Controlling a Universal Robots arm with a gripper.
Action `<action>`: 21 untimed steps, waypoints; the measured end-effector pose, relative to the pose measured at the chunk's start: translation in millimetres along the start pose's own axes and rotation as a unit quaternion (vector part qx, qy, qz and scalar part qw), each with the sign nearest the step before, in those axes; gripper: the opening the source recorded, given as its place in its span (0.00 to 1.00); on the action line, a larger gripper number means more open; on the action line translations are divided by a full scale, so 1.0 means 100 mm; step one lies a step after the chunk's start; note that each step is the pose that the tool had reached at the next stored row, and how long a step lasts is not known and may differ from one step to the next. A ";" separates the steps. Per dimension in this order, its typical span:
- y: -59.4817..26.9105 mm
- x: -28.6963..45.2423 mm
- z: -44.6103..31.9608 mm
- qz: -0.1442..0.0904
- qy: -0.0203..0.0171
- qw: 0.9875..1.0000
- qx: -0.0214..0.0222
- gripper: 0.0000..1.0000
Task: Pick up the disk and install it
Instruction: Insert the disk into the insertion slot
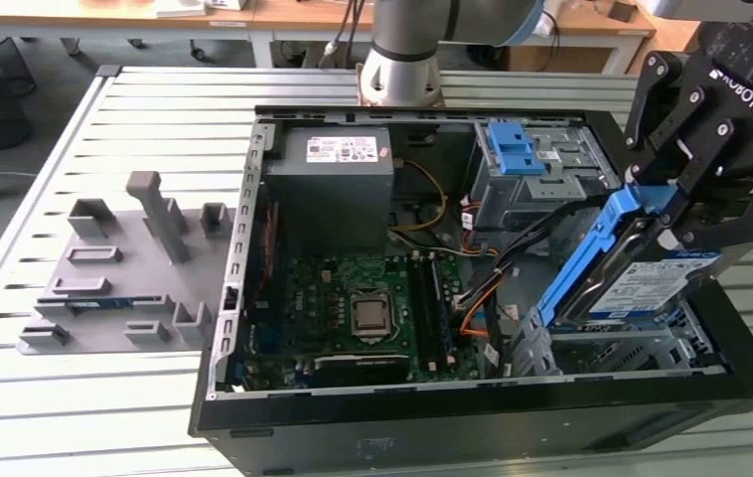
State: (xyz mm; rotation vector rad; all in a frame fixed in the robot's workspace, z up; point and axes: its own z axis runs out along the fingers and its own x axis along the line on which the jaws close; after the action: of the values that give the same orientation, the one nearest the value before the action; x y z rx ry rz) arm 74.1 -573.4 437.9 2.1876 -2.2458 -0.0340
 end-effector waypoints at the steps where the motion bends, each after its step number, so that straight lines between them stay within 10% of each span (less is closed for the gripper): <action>1: -0.002 0.003 0.001 0.000 0.000 1.000 0.000 0.36; 21: -0.016 0.006 0.119 0.000 0.000 1.000 -0.002 0.36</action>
State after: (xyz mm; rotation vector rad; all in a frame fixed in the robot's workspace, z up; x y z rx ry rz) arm 75.5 -573.9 426.0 2.1844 -2.2445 -0.0384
